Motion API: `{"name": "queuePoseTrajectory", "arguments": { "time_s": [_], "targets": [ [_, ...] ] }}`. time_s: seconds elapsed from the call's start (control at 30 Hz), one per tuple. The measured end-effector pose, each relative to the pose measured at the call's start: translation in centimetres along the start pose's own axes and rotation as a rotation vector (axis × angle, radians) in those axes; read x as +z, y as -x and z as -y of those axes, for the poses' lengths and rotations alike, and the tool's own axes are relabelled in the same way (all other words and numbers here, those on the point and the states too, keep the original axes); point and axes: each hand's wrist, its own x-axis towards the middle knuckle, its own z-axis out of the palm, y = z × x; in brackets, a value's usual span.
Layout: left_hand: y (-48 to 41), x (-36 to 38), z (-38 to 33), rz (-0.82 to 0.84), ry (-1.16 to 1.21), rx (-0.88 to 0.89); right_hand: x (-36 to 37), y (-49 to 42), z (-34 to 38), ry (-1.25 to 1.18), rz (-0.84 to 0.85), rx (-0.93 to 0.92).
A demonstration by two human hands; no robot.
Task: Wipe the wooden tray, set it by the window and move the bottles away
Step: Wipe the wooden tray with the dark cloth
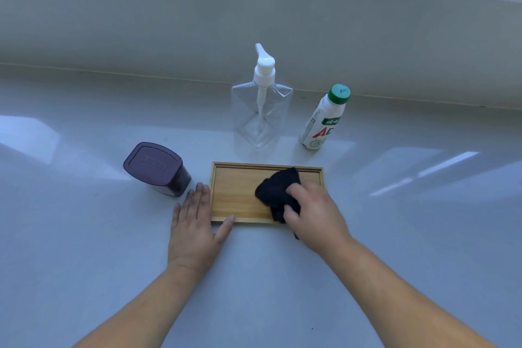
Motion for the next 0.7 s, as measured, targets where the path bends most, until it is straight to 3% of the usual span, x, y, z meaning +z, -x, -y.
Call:
{"name": "queuePoseTrajectory", "arguments": {
  "time_s": [0.13,0.23,0.37,0.47,0.57,0.7],
  "targets": [
    [3.0,-2.2,-1.2,-0.033,0.156,0.168,2.0,5.9,2.7,0.091,0.037,-0.257],
    [5.8,-3.7,-1.7,0.046,0.253,0.173,4.8,9.4,3.7,0.152,0.072,-0.392],
    [8.2,-4.5,-1.4,0.18,0.286,0.099,6.8,11.4,3.6,0.209,0.155,-0.404],
    [8.9,-4.3,-1.3,0.283,0.179,0.104,6.1,11.5,3.6,0.191,0.228,-0.378],
    [8.2,-4.3,-1.5,0.227,0.229,0.022,3.5,11.1,2.8,0.06,0.217,-0.209],
    [4.4,-5.6,-2.5,0.083,0.435,-0.287,0.7,8.3,-0.4,-0.24,-0.03,0.352]
  ]
}}
